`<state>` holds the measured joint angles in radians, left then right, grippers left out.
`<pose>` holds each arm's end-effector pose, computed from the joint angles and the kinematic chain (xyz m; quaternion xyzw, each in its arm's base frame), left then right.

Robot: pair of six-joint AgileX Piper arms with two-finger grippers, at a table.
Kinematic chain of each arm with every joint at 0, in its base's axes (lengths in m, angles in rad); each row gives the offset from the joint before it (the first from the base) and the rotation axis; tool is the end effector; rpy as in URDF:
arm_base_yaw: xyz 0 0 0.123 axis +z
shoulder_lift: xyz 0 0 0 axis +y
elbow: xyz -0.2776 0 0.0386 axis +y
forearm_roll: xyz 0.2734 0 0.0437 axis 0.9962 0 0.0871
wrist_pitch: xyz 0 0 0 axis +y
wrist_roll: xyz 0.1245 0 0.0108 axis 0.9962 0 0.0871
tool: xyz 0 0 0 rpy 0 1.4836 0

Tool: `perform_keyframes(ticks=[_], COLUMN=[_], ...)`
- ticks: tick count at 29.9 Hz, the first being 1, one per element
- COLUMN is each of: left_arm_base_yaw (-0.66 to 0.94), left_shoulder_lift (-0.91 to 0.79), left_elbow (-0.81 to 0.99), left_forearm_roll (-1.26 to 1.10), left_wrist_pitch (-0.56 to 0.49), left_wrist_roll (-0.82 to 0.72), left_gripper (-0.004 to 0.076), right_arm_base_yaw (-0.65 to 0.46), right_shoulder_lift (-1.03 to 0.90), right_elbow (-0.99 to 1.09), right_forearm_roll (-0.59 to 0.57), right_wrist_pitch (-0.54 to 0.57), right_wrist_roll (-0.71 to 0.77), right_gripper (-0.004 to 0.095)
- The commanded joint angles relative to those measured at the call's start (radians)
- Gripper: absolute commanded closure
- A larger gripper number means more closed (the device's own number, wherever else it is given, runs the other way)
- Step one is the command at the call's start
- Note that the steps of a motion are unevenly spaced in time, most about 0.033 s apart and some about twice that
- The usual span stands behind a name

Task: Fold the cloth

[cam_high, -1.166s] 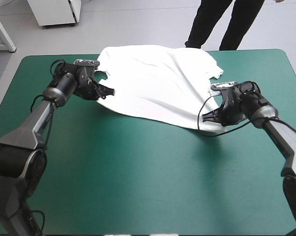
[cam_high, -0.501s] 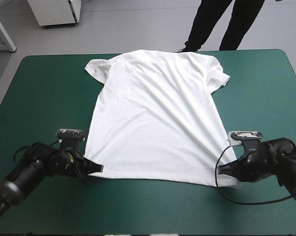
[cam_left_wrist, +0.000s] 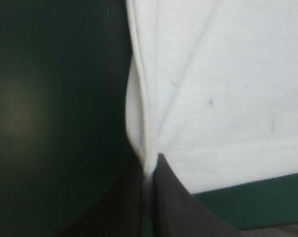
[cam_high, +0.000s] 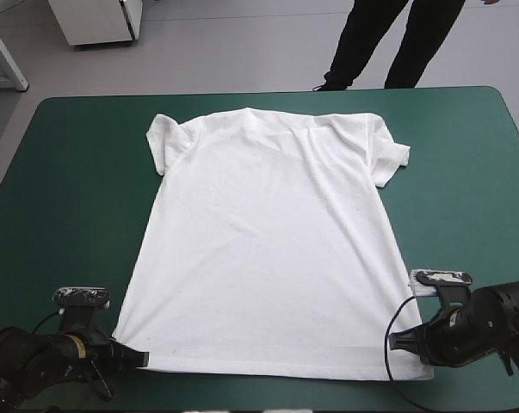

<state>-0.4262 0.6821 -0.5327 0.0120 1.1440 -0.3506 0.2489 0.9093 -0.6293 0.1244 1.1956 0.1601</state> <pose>0.1191 -0.0526 0.2137 0.0386 0.9827 -0.0633 0.1700 0.1491 0.0528 0.2102 -0.0267 0.9937 0.0769 0.0769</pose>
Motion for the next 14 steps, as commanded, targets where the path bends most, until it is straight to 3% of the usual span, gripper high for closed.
perform_keyframes(ticks=[1,4,7,12,14], left_arm_base_yaw=[-0.006,-0.006,-0.006,-0.006,-0.006], left_shoulder_lift=[-0.017,-0.017,-0.017,-0.017,-0.017], left_elbow=[-0.011,-0.011,-0.014,-0.027,-0.060], left_forearm_roll=[-0.046,-0.051,-0.056,-0.138,-0.154], left_wrist_pitch=[-0.004,-0.017,-0.031,-0.010,0.019], left_wrist_roll=[-0.006,-0.003,0.042,0.046,0.046], left_gripper=[0.0746,0.0742,0.0687,0.0428,0.0332], right_arm_base_yaw=[-0.002,-0.002,-0.002,-0.002,-0.002], right_shoulder_lift=[-0.023,-0.023,-0.023,-0.023,-0.023], right_elbow=[-0.013,-0.013,-0.013,-0.065,-0.110], right_forearm_roll=[0.021,0.033,0.039,0.065,0.062], right_wrist_pitch=[0.009,0.007,0.008,0.053,0.053], right_wrist_roll=[-0.007,-0.011,-0.012,-0.012,-0.012], right_gripper=[0.0921,0.0906,0.0768,0.0408,0.0336])
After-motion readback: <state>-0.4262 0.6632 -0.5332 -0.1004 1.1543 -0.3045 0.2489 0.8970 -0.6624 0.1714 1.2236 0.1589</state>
